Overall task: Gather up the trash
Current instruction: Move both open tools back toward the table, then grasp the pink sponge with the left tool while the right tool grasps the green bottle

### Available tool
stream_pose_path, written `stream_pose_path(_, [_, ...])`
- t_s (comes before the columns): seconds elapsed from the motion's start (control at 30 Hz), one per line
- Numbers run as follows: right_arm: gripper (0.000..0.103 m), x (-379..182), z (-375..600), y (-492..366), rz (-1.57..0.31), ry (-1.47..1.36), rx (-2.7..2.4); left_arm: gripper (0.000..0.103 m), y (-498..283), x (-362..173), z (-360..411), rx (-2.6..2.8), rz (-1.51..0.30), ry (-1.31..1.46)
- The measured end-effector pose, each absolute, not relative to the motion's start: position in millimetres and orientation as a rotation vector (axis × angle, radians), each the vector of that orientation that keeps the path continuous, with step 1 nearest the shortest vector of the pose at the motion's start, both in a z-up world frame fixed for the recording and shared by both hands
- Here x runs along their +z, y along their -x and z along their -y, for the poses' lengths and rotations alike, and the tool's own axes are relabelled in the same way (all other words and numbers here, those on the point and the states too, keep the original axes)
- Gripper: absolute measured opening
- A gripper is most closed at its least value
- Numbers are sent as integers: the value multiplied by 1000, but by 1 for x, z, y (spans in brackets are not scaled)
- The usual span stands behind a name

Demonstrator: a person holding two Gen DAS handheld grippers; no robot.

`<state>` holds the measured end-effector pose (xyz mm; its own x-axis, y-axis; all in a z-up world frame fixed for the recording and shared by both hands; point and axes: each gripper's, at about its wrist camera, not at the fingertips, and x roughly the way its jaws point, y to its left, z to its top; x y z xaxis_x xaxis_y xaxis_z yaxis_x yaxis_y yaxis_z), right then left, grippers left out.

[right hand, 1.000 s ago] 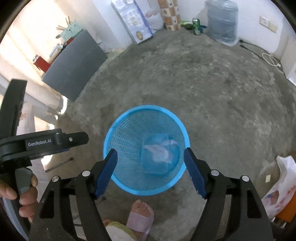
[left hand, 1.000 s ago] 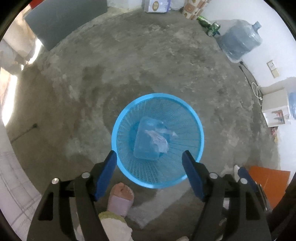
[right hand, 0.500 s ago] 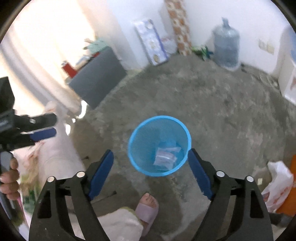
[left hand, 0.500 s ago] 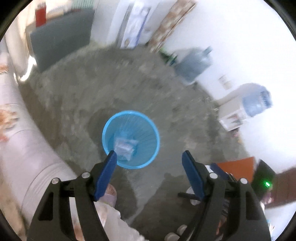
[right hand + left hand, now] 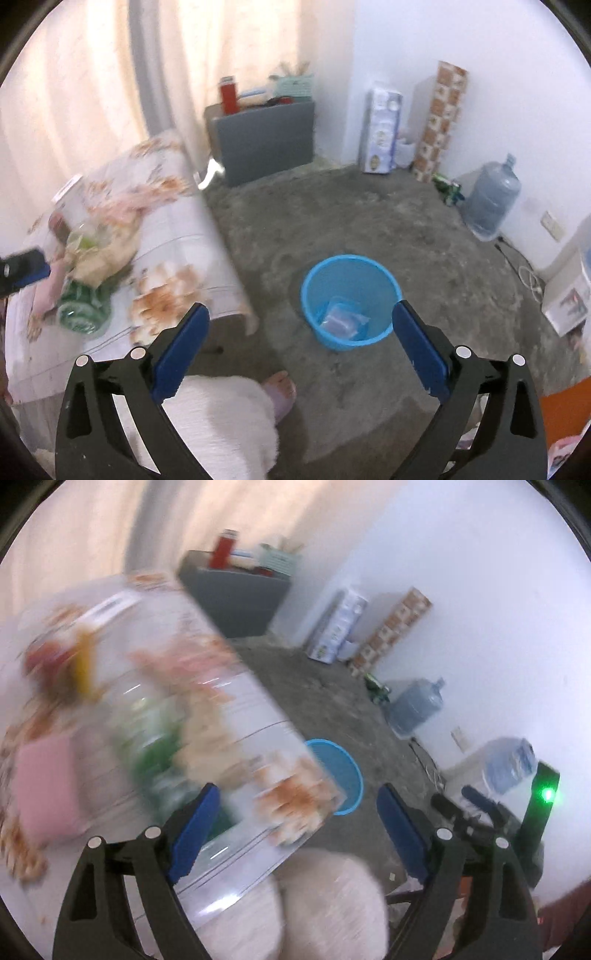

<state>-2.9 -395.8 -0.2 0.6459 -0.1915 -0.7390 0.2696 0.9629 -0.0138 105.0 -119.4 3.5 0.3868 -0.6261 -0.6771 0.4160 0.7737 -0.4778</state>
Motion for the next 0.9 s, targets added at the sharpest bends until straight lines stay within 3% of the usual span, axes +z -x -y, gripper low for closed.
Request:
stream_pose_path(0.23, [95, 15, 315, -8, -762, -7, -151, 91, -76, -12, 10, -421, -815, 206])
stream_pose_path(0.47, [95, 14, 262, -30, -788, -137, 124, 93, -99, -31, -40, -263, -833, 232])
stream_pose_path(0.9, [95, 22, 210, -52, -846, -118, 318, 93, -168, -70, -22, -164, -976, 112])
